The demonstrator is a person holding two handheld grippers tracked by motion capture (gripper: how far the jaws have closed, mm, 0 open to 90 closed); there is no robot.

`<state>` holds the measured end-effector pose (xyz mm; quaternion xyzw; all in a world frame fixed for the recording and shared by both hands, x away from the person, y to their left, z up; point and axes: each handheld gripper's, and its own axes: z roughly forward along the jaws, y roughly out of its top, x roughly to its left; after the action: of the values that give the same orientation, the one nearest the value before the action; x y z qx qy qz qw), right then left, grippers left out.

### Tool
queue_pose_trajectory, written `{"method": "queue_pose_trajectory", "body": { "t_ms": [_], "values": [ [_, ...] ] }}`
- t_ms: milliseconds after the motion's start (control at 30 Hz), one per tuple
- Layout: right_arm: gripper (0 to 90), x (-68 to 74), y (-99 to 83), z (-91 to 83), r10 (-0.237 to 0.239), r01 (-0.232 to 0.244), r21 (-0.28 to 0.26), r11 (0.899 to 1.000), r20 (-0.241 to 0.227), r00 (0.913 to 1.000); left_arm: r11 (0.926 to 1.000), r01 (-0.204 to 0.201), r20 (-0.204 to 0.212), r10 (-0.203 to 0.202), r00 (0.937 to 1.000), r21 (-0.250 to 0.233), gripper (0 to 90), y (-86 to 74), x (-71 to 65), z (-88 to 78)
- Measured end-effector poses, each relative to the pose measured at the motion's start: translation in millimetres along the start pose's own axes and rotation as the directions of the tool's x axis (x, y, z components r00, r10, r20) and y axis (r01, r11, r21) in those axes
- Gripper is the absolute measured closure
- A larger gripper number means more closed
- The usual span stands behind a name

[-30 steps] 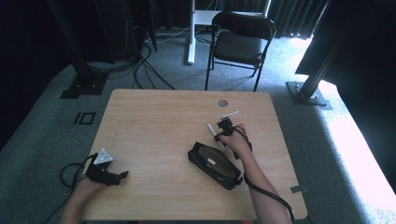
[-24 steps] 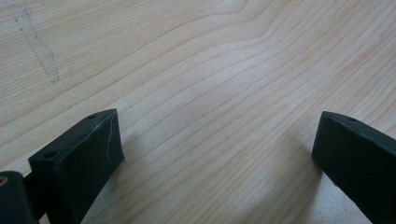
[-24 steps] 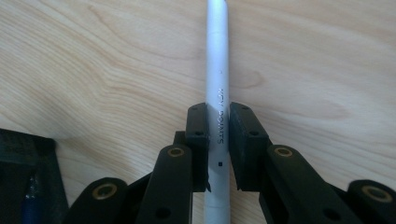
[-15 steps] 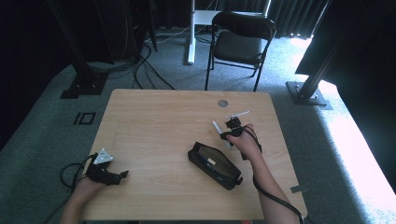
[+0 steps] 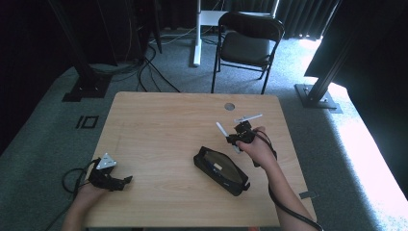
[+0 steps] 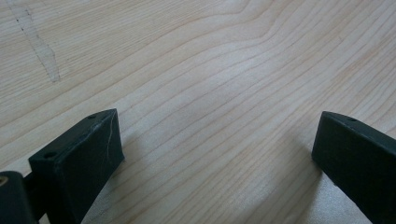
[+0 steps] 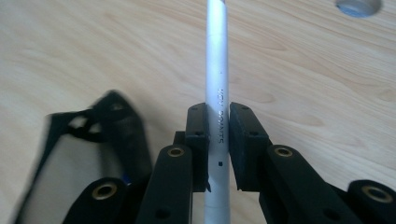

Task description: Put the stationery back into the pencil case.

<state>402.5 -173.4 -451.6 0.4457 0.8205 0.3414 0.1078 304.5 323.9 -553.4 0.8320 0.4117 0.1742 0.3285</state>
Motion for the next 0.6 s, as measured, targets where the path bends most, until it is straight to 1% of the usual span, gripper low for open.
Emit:
{"method": "queue_pose_trajectory", "body": {
  "t_ms": [33,67,133,167,200,233,300,400,433,467,500,533,600],
  "values": [
    [78.5,3.3,-0.7,-3.3,-0.006,0.006,-0.007,1.000,-0.010,0.9999,1.0000,0.000,0.000,0.000,1.0000,0.000,2.1,0.0,0.0,0.0],
    [78.5,6.9,-1.6,-6.3,-0.027,0.027,-0.002,1.000,-0.016,0.9995,1.0000,0.000,0.000,0.000,1.0000,0.000,2.1,0.0,0.0,0.0],
    [78.5,14.0,-2.9,-12.5,-0.037,0.036,-0.021,0.999,-0.048,0.9982,1.0000,0.000,0.000,0.000,1.0000,0.000,2.1,0.0,0.1,-0.1],
    [78.5,17.9,-3.3,-15.2,-0.057,0.056,-0.020,0.998,-0.050,0.9971,1.0000,0.000,0.000,0.000,1.0000,0.000,2.1,0.0,0.0,0.0],
    [78.5,21.4,-3.8,-17.9,-0.063,0.061,-0.031,0.998,-0.055,0.9965,1.0000,0.000,0.000,0.000,1.0000,0.000,2.1,0.0,0.0,-0.1],
    [78.5,24.7,-4.3,-20.2,-0.069,0.066,-0.034,0.997,-0.075,0.9948,1.0000,0.000,0.000,0.000,1.0000,0.000,2.1,0.0,0.0,0.0],
    [78.5,30.7,-6.1,-23.5,-0.084,0.080,-0.040,0.996,-0.100,0.9915,1.0000,0.000,0.000,0.000,1.0000,-0.001,2.1,0.0,0.0,0.0],
    [78.5,38.3,-10.3,-25.0,-0.109,0.107,-0.020,0.994,-0.120,0.9868,1.0000,-0.001,0.000,0.001,1.0000,0.000,2.1,0.0,0.1,0.0],
    [78.5,40.3,-12.3,-24.5,-0.128,0.129,-0.003,0.992,-0.121,0.9843,1.0000,-0.001,0.000,0.001,1.0000,0.000,2.1,0.0,0.1,0.0],
    [78.5,41.6,-14.3,-23.9,-0.140,0.141,0.001,0.990,-0.122,0.9826,1.0000,-0.003,-0.001,0.003,1.0000,0.000,2.1,0.0,0.3,-0.1],
    [78.5,42.4,-16.5,-23.2,-0.141,0.143,0.007,0.990,-0.128,0.9817,1.0000,-0.002,0.000,0.002,1.0000,0.001,2.1,0.0,0.2,-0.1],
    [78.5,43.2,-18.8,-22.3,-0.154,0.158,0.024,0.987,-0.132,0.9793,1.0000,-0.002,0.000,0.002,1.0000,0.000,2.1,0.0,0.2,-0.1],
    [78.5,43.6,-22.5,-20.5,-0.154,0.160,0.027,0.987,-0.142,0.9777,1.0000,-0.001,0.000,0.001,1.0000,0.000,2.1,0.0,0.1,-0.1]
  ]
}}
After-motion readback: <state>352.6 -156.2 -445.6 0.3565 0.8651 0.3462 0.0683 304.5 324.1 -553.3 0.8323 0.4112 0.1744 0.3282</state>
